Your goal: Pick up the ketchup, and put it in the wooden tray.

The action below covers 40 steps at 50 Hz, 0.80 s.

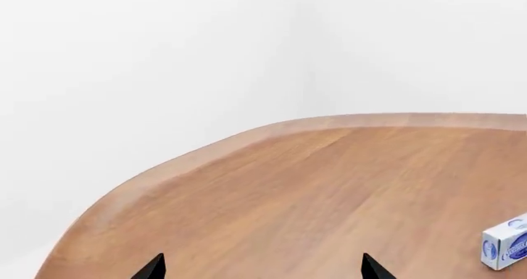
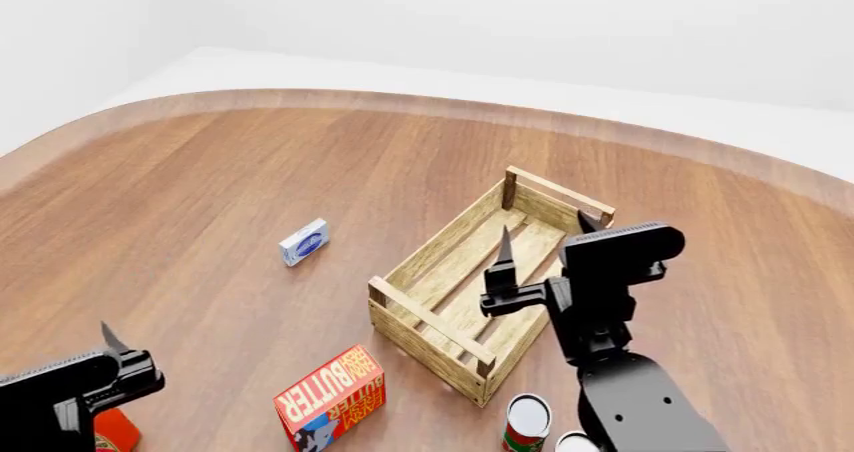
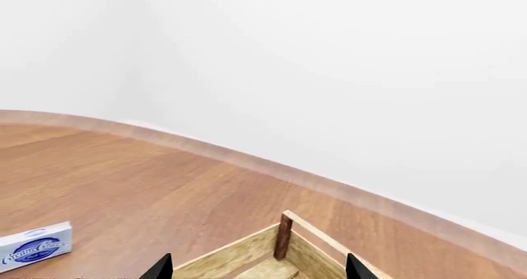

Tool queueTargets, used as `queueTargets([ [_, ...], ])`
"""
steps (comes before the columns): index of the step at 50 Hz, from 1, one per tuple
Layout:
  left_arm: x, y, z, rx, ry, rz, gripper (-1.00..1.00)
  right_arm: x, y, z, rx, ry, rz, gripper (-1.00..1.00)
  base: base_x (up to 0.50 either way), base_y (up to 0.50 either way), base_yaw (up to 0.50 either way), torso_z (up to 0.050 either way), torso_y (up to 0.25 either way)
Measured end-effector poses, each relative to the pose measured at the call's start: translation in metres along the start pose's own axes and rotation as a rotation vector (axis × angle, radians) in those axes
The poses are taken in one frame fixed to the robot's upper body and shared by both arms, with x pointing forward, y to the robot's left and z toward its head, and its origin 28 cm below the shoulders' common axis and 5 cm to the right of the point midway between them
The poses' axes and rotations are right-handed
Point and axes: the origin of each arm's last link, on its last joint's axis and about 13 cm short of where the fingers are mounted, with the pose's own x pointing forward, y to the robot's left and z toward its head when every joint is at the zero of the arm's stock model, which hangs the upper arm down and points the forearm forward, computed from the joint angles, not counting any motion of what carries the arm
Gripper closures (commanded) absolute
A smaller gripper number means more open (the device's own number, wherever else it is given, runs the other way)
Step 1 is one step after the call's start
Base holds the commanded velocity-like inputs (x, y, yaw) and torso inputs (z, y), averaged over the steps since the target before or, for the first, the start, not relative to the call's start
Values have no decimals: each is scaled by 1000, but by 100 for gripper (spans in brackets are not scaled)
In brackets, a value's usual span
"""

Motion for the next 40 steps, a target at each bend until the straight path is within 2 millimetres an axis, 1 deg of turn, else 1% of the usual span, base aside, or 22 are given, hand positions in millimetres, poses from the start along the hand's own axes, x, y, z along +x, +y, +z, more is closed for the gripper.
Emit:
queueTargets([
  [15,3,-2,-21,23,59,15,-100,0,1,-2,1,7,7,-100,0,0,0,0,0],
  [40,11,-5,-45,45,128,58,-100,1,2,-4,3,15,8,-100,0,0,0,0,0],
])
